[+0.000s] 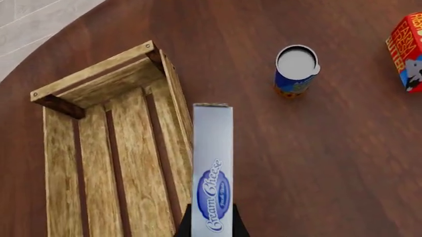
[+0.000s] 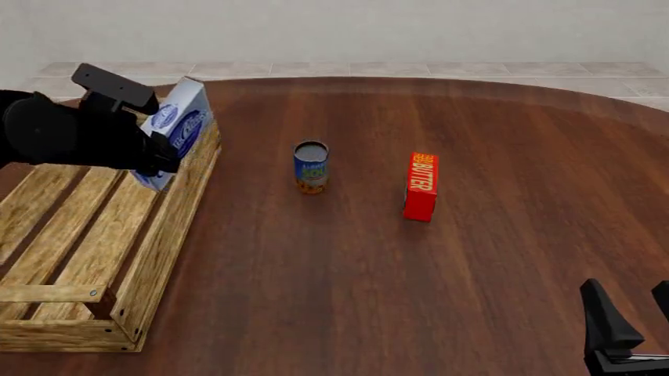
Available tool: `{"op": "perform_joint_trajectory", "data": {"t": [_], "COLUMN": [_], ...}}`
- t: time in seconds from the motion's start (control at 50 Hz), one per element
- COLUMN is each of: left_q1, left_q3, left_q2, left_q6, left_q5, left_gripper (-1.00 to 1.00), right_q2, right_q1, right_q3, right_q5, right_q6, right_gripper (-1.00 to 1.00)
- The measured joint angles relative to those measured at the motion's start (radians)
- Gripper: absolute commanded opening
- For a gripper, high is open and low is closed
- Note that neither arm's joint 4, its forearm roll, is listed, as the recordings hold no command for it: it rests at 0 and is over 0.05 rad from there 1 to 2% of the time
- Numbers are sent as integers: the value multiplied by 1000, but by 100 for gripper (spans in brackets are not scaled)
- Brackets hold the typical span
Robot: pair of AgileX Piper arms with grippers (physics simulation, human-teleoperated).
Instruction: Pick up the cream cheese and put it in the tray.
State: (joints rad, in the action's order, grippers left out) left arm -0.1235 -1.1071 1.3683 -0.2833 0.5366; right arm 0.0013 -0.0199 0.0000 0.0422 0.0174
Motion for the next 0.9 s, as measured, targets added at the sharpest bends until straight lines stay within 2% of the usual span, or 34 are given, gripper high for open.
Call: {"op": "perform_joint_trajectory", "data": {"t": [0.46,0.9], "left_q1": [96,181], "left_q3": [2,45], "left_q2": [27,74], "left_q6": [-2,-7], "left_q5": [-17,-74], "left_gripper": [-100,-100], "right_q2": [0,0], "right_q1": [0,0], "right_q3": [0,0], "right_q5": [1,1], "right_q6": [0,1], "right_gripper": [100,100]}}
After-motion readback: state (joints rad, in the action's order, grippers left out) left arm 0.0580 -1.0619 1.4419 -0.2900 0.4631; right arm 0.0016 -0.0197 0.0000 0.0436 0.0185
